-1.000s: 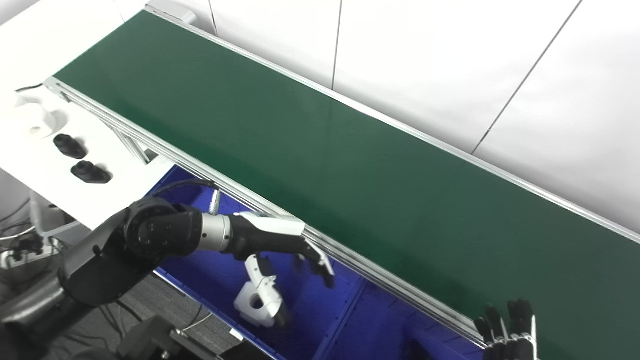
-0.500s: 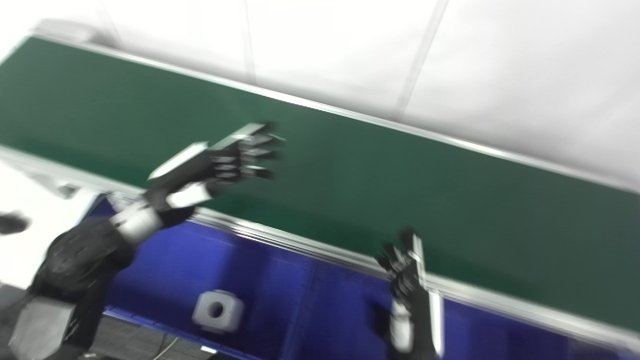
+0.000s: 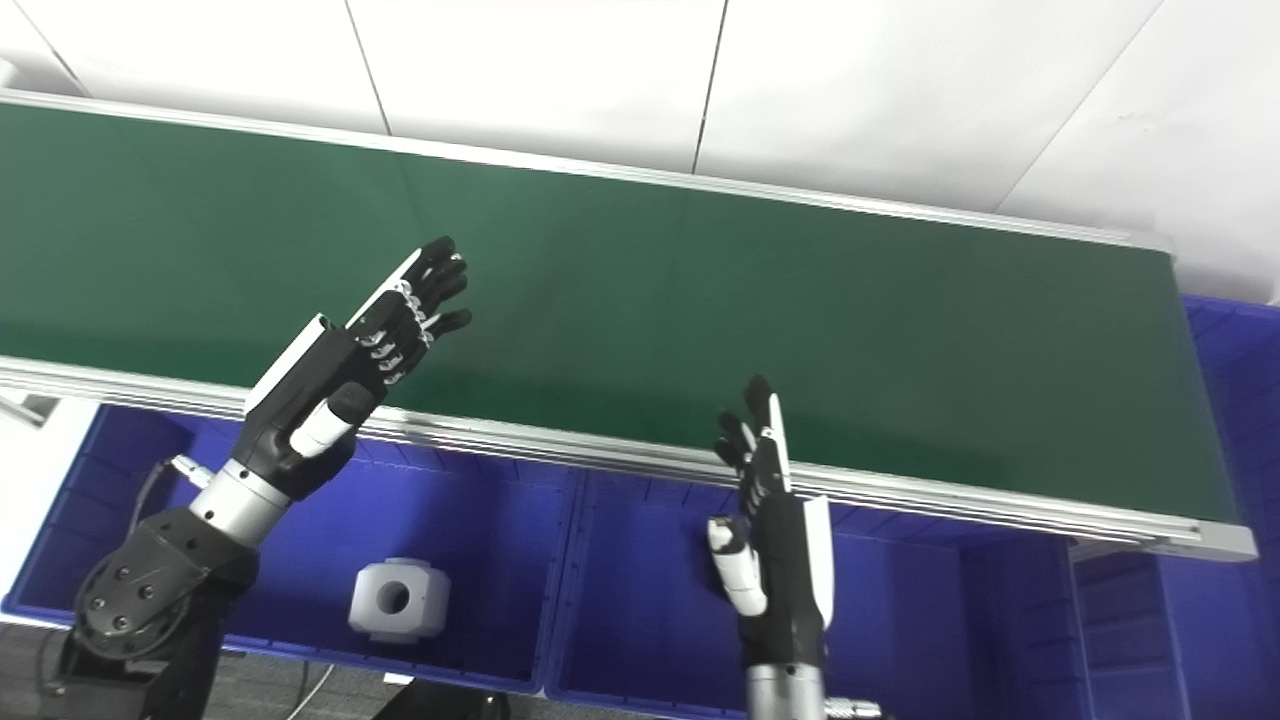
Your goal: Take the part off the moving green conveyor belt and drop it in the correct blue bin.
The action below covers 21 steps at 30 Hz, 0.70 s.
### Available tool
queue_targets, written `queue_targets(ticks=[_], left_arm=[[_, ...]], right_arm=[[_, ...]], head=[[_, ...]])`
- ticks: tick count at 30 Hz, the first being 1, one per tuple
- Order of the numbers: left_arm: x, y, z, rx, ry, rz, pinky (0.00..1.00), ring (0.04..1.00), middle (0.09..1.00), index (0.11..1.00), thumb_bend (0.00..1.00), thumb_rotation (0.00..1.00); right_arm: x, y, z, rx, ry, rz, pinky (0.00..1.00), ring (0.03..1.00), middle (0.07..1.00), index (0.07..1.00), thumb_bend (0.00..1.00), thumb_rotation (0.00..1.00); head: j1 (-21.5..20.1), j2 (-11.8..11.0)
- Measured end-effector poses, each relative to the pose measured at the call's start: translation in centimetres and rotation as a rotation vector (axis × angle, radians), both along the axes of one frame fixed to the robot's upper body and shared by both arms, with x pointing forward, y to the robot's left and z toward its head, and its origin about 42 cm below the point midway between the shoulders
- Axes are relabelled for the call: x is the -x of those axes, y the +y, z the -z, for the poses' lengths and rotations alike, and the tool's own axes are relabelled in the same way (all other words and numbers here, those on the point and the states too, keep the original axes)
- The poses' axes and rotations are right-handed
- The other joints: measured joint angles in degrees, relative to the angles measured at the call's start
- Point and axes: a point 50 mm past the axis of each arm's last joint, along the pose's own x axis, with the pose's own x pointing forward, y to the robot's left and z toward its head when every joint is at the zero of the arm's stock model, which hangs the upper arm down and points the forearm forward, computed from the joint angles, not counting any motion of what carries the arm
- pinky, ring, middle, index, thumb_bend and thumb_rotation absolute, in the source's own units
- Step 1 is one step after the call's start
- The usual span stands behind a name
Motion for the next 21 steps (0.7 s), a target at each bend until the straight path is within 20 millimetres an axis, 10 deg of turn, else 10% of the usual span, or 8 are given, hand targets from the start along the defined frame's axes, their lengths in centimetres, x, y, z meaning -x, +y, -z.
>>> queue_targets(ticks=[10,21], left_arm=[[7.2,-1.9,-1.2,0.074,0.06,-0.008,1.0,1.0,1.0,1.0,0.98,0.86],[11.4,-3.0,-0.6,0.07,0.067,-0.003,1.0,1.0,1.0,1.0,0.93,0.91]], right_arm=[[6.1,-0.9,-1.5,0.036,-0.024,0.067,0.91,0.943,0.996,1.0,0.92,1.0],[8.2,-0.6,-1.7,0.045,-0.015,0.037,0.94,0.964,1.0,1.0,0.93,1.0]], head=[[4.23,0.27],[4.31,-0.26]])
